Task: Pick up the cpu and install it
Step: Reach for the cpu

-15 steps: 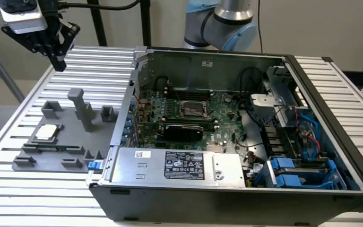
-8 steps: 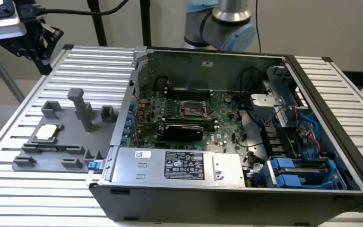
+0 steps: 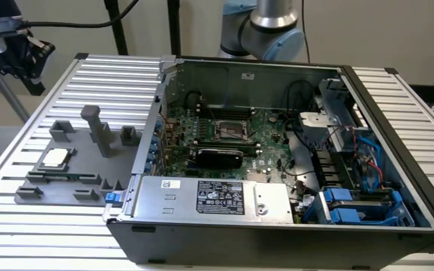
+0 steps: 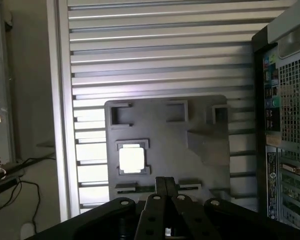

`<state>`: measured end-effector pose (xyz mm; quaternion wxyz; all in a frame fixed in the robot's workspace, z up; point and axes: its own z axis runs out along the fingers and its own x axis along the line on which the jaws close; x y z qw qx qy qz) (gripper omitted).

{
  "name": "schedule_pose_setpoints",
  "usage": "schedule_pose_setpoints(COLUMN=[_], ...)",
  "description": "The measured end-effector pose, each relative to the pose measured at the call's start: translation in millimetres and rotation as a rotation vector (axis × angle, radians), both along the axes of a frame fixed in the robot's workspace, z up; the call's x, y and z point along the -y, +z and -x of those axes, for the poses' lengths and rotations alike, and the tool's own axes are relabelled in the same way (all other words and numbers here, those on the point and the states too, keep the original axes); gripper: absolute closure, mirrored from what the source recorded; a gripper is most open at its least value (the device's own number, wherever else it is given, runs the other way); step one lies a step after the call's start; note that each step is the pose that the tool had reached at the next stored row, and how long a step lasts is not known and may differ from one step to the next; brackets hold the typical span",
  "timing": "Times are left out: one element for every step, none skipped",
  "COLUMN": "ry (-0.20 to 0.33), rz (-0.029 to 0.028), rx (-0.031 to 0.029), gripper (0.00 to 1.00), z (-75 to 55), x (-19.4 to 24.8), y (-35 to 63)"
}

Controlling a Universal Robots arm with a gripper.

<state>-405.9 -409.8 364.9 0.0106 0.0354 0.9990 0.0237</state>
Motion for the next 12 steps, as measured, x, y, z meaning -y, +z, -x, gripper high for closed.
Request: schedule_pose_setpoints(ry=[0.0, 0.0, 0.0, 0.0, 0.0, 0.0, 0.0, 0.0, 0.0, 0.0, 0.0, 0.0], rz=[0.0, 0.0, 0.0001, 0.0, 0.0, -0.0001, 0.0, 0.0, 0.0001, 0.0001, 0.0001, 0.0], rx=[0.0, 0.0, -0.0001, 0.0, 0.0, 0.0001, 0.0, -0.0007, -0.0012, -0.0013, -0.0014, -0.0015], gripper=[0.89, 0.89, 0.89, 0.89, 0.89, 0.89, 0.89, 0.89, 0.89, 0.89, 0.89, 0.89], z=[4.4, 7.7, 10.4, 12.7, 14.5, 15.5, 16.0, 16.1, 16.1, 16.1, 16.2, 16.2], x=[0.0, 0.0, 0.0, 0.0, 0.0, 0.0, 0.0, 0.1, 0.1, 0.1, 0.0, 0.0], y=[-1.8, -3.6, -5.4, -7.2, -9.0, -11.0, -12.7, -13.3, -13.2, -13.2, -13.2, -13.3])
